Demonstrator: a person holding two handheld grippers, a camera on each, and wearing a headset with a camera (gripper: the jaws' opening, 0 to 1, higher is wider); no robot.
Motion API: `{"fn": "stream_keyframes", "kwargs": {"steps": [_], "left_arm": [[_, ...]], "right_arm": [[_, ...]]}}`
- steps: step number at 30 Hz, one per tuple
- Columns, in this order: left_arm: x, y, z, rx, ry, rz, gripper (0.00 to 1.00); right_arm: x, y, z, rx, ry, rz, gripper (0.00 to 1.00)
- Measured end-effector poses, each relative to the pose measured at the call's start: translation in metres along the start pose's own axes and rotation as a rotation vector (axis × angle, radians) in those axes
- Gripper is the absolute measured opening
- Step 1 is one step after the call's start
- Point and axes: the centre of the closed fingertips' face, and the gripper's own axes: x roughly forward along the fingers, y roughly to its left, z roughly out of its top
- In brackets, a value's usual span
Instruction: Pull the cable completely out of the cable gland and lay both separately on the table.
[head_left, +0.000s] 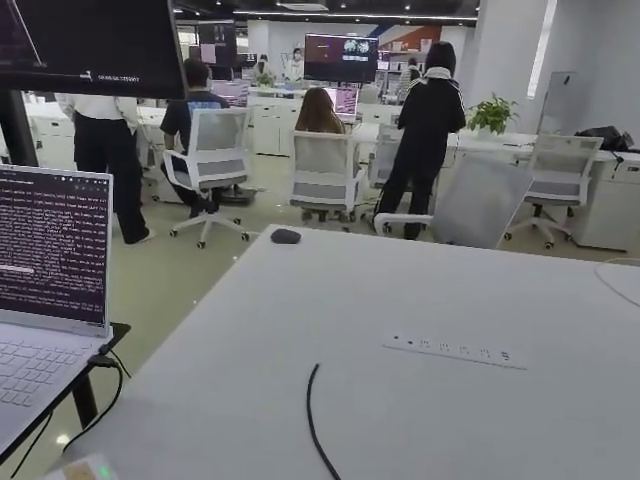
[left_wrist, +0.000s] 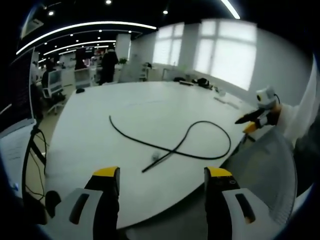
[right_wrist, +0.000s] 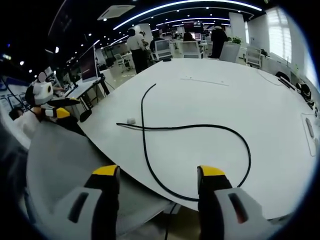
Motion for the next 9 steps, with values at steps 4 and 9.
{"fn": "stream_keyframes", "kwargs": {"steps": [4,9], "left_arm": [[0.0007,-0.0013,-0.0017,-0.017,0.006,-0.013,0.69],[0.0013,-0.0033,-0.0037,-0.006,0.014,-0.02,0.69]], "right_arm": [[0.0039,-0.0003,0.0024,-0.003,0.001,0.005,0.64],[0.0089,-0.0009,0.0073,-0.012,0.004,0.011,0.64]]}}
